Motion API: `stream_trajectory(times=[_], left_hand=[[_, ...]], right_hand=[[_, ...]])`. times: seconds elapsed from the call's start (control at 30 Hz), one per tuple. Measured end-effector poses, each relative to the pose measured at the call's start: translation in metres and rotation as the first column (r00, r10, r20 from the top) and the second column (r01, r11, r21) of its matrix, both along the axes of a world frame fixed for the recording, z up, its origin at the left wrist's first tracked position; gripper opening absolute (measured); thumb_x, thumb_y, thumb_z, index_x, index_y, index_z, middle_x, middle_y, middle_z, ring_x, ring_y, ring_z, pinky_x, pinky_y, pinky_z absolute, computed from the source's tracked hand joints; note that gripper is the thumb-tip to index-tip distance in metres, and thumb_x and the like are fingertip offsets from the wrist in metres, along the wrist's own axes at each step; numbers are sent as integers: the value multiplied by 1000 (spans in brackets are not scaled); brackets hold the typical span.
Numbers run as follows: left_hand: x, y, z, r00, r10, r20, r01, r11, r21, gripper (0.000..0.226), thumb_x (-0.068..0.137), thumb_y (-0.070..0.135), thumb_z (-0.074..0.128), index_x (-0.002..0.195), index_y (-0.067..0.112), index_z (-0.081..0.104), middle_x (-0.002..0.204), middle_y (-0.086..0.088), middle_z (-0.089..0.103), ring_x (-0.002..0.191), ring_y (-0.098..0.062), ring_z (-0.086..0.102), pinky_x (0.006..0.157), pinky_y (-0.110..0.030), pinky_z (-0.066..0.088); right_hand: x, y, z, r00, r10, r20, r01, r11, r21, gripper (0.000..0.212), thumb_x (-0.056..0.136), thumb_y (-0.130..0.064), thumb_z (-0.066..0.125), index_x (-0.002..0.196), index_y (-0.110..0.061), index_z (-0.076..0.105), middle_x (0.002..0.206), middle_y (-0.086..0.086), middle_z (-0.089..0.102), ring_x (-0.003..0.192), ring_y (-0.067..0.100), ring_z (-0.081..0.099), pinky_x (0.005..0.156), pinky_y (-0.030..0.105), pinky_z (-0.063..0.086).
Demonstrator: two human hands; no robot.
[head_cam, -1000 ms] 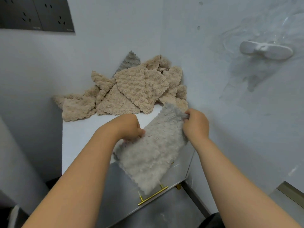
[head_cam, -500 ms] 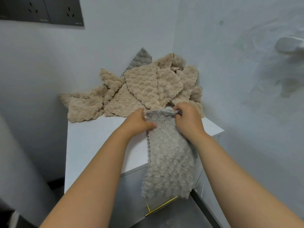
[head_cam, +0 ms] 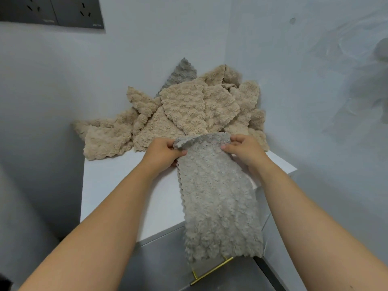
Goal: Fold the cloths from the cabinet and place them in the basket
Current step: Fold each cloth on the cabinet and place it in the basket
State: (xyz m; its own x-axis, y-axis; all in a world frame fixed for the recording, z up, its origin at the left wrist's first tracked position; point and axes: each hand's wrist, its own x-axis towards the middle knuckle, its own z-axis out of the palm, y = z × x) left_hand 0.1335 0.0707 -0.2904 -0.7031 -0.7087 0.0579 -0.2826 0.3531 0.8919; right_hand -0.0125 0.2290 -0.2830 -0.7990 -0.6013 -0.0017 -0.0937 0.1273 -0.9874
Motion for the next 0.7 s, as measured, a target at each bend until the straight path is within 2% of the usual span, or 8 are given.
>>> stream_trajectory(times=[0.1, 0.17, 0.23, 0.33, 0.4, 0.5, 0.57, 0.7], left_hand=[[-2, -2, -6, 998, 45, -36, -50, 990, -129, 33, 82, 17, 72, 65, -5, 54, 60, -10, 46, 58, -19, 41, 60, -29, 31], [-3, 0, -8, 997, 61, -57, -70, 983, -171, 36, 84, 19, 70, 56, 9, 49, 55, -3, 42, 55, -17, 37, 58, -29, 27], [-3, 1, -8, 994, 80, -75, -93, 976, -196, 33, 85, 23, 69, 59, 9, 53, 56, -2, 45, 56, -17, 39, 58, -29, 28], [-3, 1, -9, 987, 92, -134, -113, 981, -155, 33, 86, 27, 68, 68, 2, 59, 63, -9, 52, 61, -21, 45, 61, -30, 34], [-4, 0, -10, 983, 97, -155, -115, 988, -108, 36, 88, 28, 65, 71, -3, 59, 65, -14, 53, 61, -22, 48, 63, -31, 37], [-5, 0, -9, 980, 109, -168, -119, 992, -51, 34, 91, 28, 62, 68, 3, 55, 63, -12, 49, 61, -21, 46, 63, -31, 36], [-5, -1, -8, 976, 124, -178, -128, 992, -9, 34, 92, 25, 60, 64, 10, 49, 59, -7, 46, 59, -20, 44, 62, -30, 34], [-6, 3, -6, 978, 97, -186, -98, 995, 6, 35, 94, 23, 57, 62, 14, 48, 58, -4, 49, 58, -21, 46, 61, -30, 36]], right_hand=[[-1, -2, 1, 996, -7, -90, 12, 998, 56, 36, 80, 2, 71, 114, 7, 60, 84, 10, 60, 67, 15, 55, 64, 23, 48], [-3, -4, -1, 988, -34, -149, 44, 997, 69, 17, 78, -2, 74, 93, -3, 67, 71, 5, 59, 62, 14, 53, 65, 29, 46], [-4, -4, -4, 980, -48, -191, 63, 995, 71, 16, 77, -3, 75, 74, -12, 62, 61, 1, 53, 52, 10, 48, 58, 24, 42], [-6, -1, -4, 989, -54, -139, 56, 998, 15, 18, 79, -3, 74, 74, -11, 59, 52, -1, 51, 36, 4, 43, 40, 17, 36], [-8, 2, -2, 997, -2, -78, 1, 1000, -14, 15, 81, -6, 73, 77, -9, 59, 54, 0, 53, 33, 5, 42, 36, 16, 33], [-13, 6, 1, 992, 122, -19, -121, 992, 30, 20, 76, -14, 78, 87, -12, 61, 57, -2, 59, 44, 8, 45, 44, 18, 37], [-15, 7, 3, 979, 203, 22, -204, 977, 63, 25, 75, -11, 78, 77, -19, 54, 50, -6, 53, 49, 9, 44, 50, 22, 37], [-15, 6, 4, 979, 158, 125, -150, 986, -70, 23, 84, -2, 66, 65, -12, 56, 56, 0, 58, 56, 14, 50, 57, 24, 43]])
